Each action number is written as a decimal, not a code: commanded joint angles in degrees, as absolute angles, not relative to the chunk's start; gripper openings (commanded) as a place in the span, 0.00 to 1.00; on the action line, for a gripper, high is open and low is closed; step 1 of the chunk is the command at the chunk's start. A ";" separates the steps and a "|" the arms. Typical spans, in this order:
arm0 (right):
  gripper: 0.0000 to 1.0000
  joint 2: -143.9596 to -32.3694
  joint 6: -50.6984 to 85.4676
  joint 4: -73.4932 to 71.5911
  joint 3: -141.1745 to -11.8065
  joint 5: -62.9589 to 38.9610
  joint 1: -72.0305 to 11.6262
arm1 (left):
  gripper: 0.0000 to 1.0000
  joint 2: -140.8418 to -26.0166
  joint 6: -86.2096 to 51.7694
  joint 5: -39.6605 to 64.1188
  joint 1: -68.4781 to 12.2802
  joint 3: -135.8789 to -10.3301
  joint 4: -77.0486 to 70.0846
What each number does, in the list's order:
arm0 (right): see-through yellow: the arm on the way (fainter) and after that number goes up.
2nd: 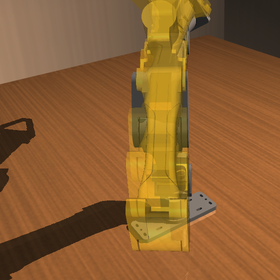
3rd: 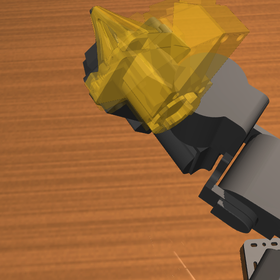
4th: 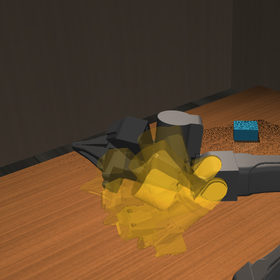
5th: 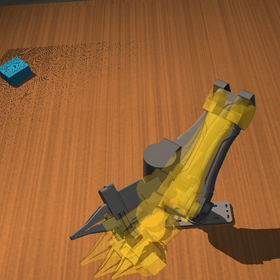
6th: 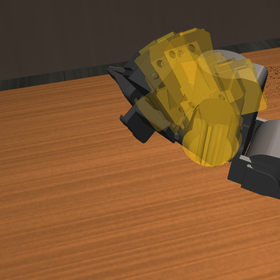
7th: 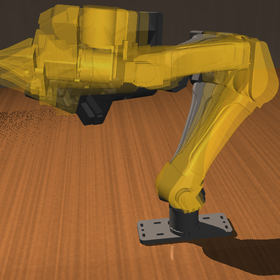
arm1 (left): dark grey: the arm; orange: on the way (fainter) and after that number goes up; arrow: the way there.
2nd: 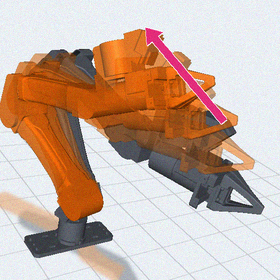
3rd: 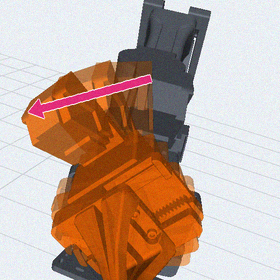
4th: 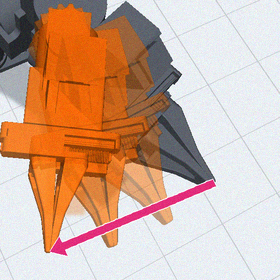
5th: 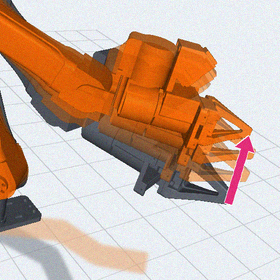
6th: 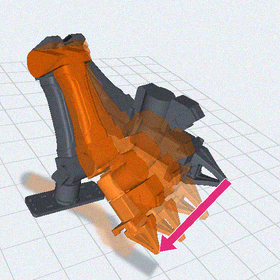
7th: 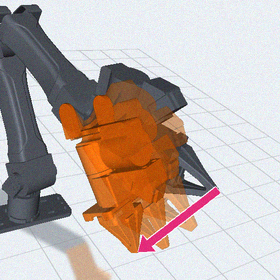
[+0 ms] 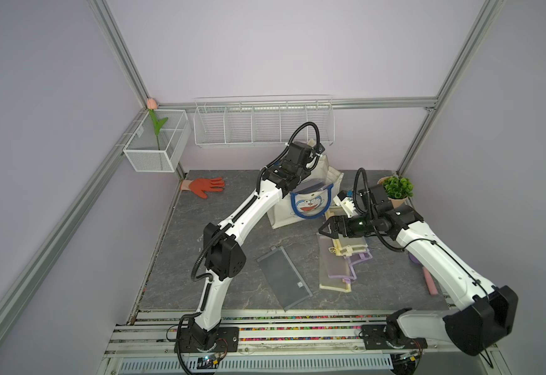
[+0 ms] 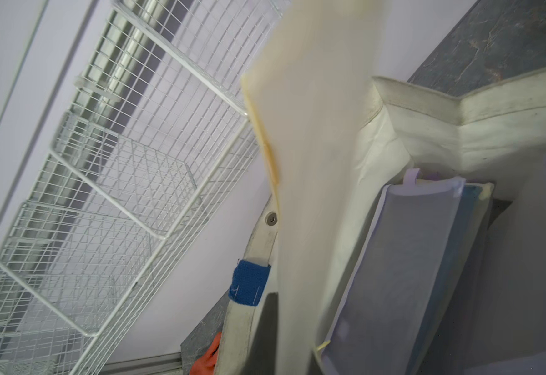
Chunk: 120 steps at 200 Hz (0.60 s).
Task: Put the pencil pouch into the canvas bag
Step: Place the pencil pouch in the canvas bag.
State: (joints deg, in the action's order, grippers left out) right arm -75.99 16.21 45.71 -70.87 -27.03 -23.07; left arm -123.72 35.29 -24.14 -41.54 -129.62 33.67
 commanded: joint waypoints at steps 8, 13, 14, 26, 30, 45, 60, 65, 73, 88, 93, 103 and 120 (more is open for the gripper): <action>0.97 -76.12 15.36 45.73 -70.24 -28.04 -22.24 | 0.00 -124.33 36.22 -20.72 -41.57 -127.45 33.84; 0.98 -76.10 15.35 45.70 -70.18 -27.97 -22.23 | 0.00 -124.06 36.10 -20.51 -41.57 -126.61 33.71; 0.97 -76.06 15.32 45.70 -70.16 -27.96 -22.19 | 0.00 -124.04 36.07 -20.45 -41.57 -126.45 33.73; 0.97 -76.01 15.47 45.70 -69.96 -27.96 -22.05 | 0.00 -123.29 36.09 -20.46 -41.57 -124.24 32.82; 0.97 -75.96 15.42 45.62 -69.83 -27.95 -22.06 | 0.00 -123.01 36.13 -20.50 -41.57 -123.55 32.52; 0.97 -75.93 15.41 45.62 -69.75 -27.95 -21.88 | 0.00 -122.71 36.16 -20.19 -41.25 -121.96 31.58; 0.97 -76.08 15.43 45.79 -70.03 -27.95 -21.71 | 0.00 -123.33 36.20 -19.61 -40.90 -121.82 31.38; 0.97 -76.11 15.44 45.83 -70.11 -27.95 -21.66 | 0.00 -123.60 36.17 -19.51 -40.79 -122.03 31.38; 0.98 -76.10 15.39 45.96 -70.29 -28.04 -21.65 | 0.00 -124.20 36.15 -19.33 -40.78 -122.70 31.53; 0.98 -75.82 15.36 46.24 -70.65 -27.96 -21.44 | 0.00 -124.73 35.70 -19.17 -40.78 -123.78 31.73; 0.98 -75.77 15.27 46.39 -70.74 -27.87 -21.38 | 0.00 -124.80 35.39 -19.16 -40.78 -124.09 31.65; 0.97 -75.54 15.10 46.61 -70.92 -27.70 -21.30 | 0.03 -124.67 34.41 -19.24 -40.78 -124.71 31.80; 0.98 -75.38 14.99 46.50 -70.95 -27.51 -21.02 | 0.20 -123.99 33.53 -18.04 -40.78 -125.92 32.99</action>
